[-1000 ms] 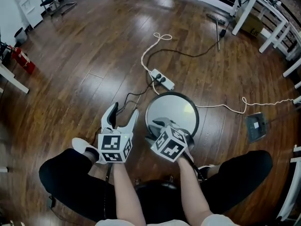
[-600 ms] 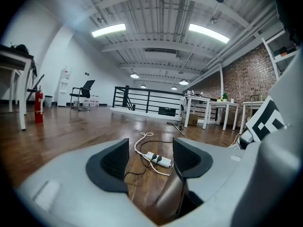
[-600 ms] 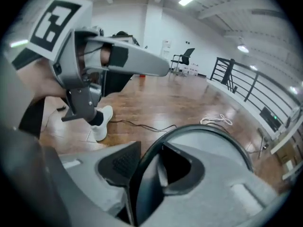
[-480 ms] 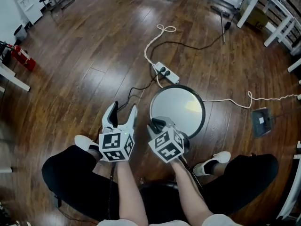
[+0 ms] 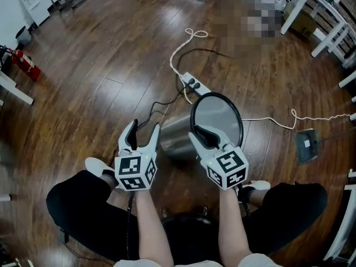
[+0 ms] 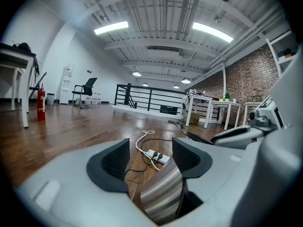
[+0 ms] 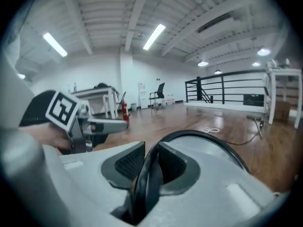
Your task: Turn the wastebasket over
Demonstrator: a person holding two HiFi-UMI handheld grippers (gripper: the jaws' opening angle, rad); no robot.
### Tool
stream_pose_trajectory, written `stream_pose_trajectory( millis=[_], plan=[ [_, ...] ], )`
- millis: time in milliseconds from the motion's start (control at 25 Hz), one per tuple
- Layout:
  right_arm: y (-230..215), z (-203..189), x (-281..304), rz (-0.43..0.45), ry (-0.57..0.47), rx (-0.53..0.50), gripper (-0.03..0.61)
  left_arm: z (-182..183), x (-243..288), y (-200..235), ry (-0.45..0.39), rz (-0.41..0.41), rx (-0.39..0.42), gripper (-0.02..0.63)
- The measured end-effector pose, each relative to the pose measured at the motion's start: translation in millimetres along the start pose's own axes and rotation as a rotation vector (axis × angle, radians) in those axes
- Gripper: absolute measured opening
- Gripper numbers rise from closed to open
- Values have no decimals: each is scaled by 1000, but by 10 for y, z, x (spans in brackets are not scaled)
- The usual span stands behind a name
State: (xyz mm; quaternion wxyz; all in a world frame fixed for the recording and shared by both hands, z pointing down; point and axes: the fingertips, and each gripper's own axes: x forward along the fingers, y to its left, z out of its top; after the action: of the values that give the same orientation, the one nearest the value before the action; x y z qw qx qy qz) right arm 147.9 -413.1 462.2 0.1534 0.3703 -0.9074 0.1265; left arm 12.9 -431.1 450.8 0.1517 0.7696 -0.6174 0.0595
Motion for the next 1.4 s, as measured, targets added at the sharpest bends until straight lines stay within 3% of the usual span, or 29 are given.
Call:
stream_pose_trajectory(
  millis=[120, 200, 280, 400, 440, 560, 720, 880, 960, 1080, 1120, 1200, 1280, 1400],
  plan=[
    [-275, 98, -139, 3, -150, 196, 75, 37, -26, -13, -18, 0, 9, 308],
    [-556, -26, -224, -34, -166, 305, 59, 42, -38, -16, -21, -5, 23, 309],
    [-937, -353, -364, -137, -79, 345, 44, 26, -28, -57, -18, -22, 40, 313],
    [-1389, -1146, -605, -341, 184, 314, 21, -21, 27, -155, -10, -49, 48, 313],
    [-1443, -1343, -644, -373, 218, 334, 21, -42, 47, -181, -4, -56, 51, 311],
    [-1488, -1444, -646, -364, 156, 429, 15, -122, 114, -274, 17, -76, 61, 313],
    [-1479, -1392, -598, -397, 223, 313, 21, -186, 151, -286, 41, -72, 60, 313],
    [-1491, -1362, -613, -387, 189, 336, 30, -270, 149, -212, 60, -53, 46, 313],
    [-1526, -1294, -636, -397, 177, 312, 113, -393, 166, -186, 93, -50, 35, 316],
    [-1544, -1093, -656, -406, 149, 242, 203, -687, 223, -192, 158, -84, -79, 338],
    [-1531, -1016, -645, -396, 141, 214, 212, -824, 251, -208, 186, -106, -153, 386],
    [-1506, -934, -610, -380, 141, 168, 212, -1082, 295, -223, 241, -122, -259, 399],
    [-1477, -966, -575, -366, 159, 149, 212, -1292, 319, -241, 289, -116, -295, 403],
    [-1384, -1159, -513, -315, 246, 156, 212, -1565, 343, -379, 377, -141, -280, 377]
  ],
)
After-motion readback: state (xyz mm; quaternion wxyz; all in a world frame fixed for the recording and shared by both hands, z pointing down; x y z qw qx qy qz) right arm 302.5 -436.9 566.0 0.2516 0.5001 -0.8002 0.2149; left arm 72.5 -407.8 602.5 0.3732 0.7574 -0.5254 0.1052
